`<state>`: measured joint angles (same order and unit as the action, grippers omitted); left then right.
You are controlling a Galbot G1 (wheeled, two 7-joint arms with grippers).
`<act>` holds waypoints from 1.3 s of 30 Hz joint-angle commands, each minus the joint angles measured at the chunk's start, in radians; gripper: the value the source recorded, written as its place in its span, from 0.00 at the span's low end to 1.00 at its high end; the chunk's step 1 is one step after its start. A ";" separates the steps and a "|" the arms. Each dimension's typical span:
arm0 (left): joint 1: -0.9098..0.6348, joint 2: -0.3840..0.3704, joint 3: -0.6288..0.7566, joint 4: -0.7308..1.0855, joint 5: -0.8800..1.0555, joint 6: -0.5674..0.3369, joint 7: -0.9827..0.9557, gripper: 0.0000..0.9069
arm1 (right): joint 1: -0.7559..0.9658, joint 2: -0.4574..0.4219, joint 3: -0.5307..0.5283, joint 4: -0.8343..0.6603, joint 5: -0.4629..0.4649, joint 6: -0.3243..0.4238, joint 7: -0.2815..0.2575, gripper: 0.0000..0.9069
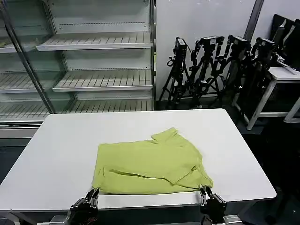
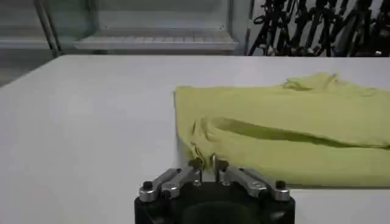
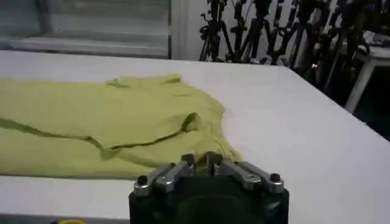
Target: Fold and organize the clothes.
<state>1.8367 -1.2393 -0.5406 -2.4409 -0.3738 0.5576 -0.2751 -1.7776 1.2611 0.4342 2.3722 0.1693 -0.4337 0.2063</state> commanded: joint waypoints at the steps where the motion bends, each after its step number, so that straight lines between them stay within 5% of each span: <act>1: 0.059 0.004 -0.050 -0.132 0.018 0.016 -0.008 1.00 | -0.053 -0.012 0.035 0.149 -0.065 0.044 -0.006 1.00; 11: -0.096 0.062 -0.125 -0.146 -0.057 0.018 -0.058 1.00 | 0.258 -0.060 0.018 0.002 0.021 0.006 0.024 1.00; 26: -0.549 0.188 0.109 0.267 -0.153 0.020 -0.092 1.00 | 0.817 -0.066 -0.213 -0.461 0.170 -0.144 0.120 1.00; 39: -0.855 0.217 0.284 0.605 -0.188 0.022 -0.066 1.00 | 1.087 0.039 -0.344 -0.785 0.198 -0.145 0.131 1.00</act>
<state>1.2043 -1.0475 -0.3651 -2.0620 -0.5361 0.5792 -0.3446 -0.9643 1.2356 0.2021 1.8819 0.3371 -0.5551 0.3219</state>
